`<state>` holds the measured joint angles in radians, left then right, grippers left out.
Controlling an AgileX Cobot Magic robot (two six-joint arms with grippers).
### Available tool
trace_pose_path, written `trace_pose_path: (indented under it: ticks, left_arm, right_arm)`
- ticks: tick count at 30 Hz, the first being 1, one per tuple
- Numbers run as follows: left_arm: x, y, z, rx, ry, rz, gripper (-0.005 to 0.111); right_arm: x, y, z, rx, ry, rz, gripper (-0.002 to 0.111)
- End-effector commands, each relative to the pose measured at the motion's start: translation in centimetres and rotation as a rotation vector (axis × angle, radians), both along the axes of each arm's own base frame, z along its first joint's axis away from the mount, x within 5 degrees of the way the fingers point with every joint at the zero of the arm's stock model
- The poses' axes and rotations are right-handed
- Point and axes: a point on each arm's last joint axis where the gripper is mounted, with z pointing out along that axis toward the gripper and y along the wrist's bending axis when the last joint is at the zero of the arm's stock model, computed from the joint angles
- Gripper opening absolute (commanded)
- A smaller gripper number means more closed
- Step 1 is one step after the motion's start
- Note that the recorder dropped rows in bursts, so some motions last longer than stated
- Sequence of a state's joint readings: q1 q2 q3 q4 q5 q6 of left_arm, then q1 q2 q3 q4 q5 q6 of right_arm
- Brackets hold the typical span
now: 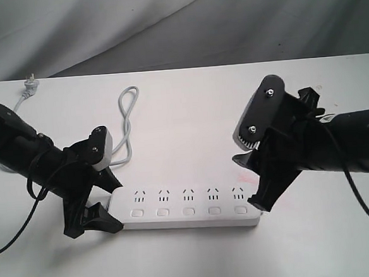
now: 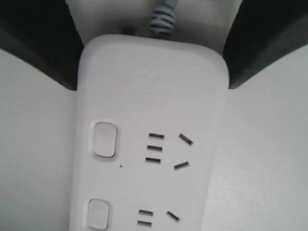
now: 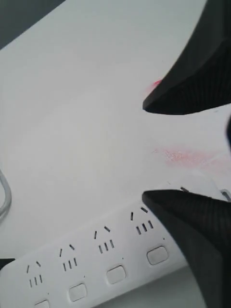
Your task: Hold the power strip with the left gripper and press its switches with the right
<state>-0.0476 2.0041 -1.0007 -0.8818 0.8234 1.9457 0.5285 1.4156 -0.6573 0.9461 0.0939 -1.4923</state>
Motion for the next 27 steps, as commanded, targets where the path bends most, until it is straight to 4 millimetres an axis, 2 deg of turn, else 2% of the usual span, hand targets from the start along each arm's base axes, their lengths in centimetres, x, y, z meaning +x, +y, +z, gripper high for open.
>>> trace_pose_path:
  ticks: [1,8,16,27]
  left_arm:
    - [0.0,0.0,0.2,-0.01,0.005,0.0,0.05]
    - [0.0,0.0,0.2,-0.01,0.005,0.0,0.05]
    - [0.0,0.0,0.2,-0.01,0.005,0.0,0.05]
    - [0.0,0.0,0.2,-0.01,0.005,0.0,0.05]
  right_arm:
    - [-1.8,-1.1,0.7,0.028,-0.02,-0.016,0.039]
    - [-6.0,-4.0,1.8,0.102,-0.112,-0.081,0.0]
    - [-8.5,-5.9,2.8,0.165,-0.222,-0.124,0.0]
    - [-8.7,-6.0,2.9,0.171,-0.23,-0.123,0.0]
